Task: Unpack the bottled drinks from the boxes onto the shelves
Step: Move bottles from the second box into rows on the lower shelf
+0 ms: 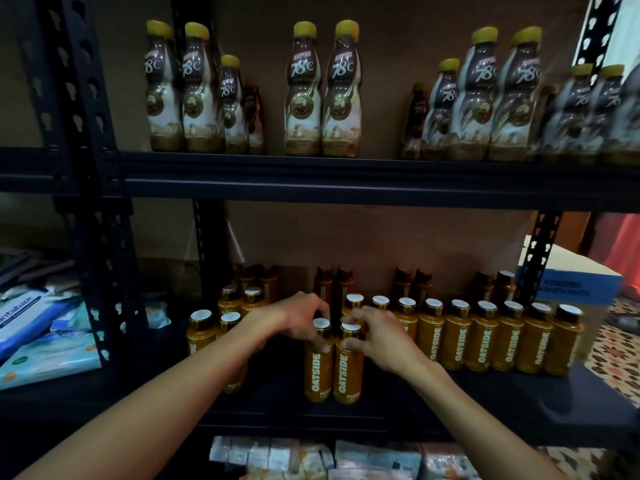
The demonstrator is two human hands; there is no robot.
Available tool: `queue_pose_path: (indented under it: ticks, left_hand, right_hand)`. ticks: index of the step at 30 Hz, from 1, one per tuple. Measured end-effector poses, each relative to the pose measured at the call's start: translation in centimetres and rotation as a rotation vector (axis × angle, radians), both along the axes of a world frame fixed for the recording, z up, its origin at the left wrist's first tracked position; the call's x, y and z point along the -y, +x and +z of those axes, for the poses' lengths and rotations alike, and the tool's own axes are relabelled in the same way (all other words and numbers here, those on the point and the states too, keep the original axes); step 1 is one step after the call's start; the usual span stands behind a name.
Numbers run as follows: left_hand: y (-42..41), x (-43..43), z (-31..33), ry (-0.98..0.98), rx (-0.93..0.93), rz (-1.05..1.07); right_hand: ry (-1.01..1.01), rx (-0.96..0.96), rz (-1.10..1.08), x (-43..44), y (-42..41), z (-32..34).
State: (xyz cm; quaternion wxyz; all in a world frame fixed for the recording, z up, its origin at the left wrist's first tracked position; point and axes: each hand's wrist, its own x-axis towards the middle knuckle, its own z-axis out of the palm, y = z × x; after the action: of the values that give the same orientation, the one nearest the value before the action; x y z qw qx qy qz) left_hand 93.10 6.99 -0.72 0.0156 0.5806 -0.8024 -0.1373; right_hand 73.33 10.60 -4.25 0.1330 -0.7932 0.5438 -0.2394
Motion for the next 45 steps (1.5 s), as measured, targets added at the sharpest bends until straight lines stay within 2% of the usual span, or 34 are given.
queue_pose_path:
  ticks: [8,11,15,20,26,28,35,45]
  left_hand:
    - [-0.2,-0.4,0.1,0.006,-0.014,-0.021]
    - [0.0,-0.3,0.8,0.047,0.013,-0.041]
    - [-1.0,0.5,3.4,-0.002,-0.095,-0.025]
    - [-4.1,3.2,4.2,-0.087,-0.144,0.043]
    - [-7.5,6.5,0.9,-0.028,-0.07,0.069]
    - [-8.0,7.2,-0.1,-0.02,-0.044,0.07]
    - [-6.4,8.5,-0.7,-0.014,-0.034,0.067]
    - [-1.8,8.9,-1.0,0.004,-0.049,0.182]
  right_hand:
    - [-0.012,0.008,0.001,0.0,-0.2,-0.6]
    - [0.041,0.017,0.032,0.1,-0.6,-0.2]
    - [0.005,0.101,-0.076,1.5,-1.6,1.6]
    - [-0.004,-0.012,-0.152,4.8,-3.2,4.2]
    - [0.228,-0.203,-0.173,8.0,-3.7,2.7]
    - [0.268,-0.181,-0.167,8.7,-3.6,2.0]
    - [0.224,-0.053,-0.153,10.5,-3.0,0.6]
    - [0.209,0.075,-0.162,10.9,0.5,-0.3]
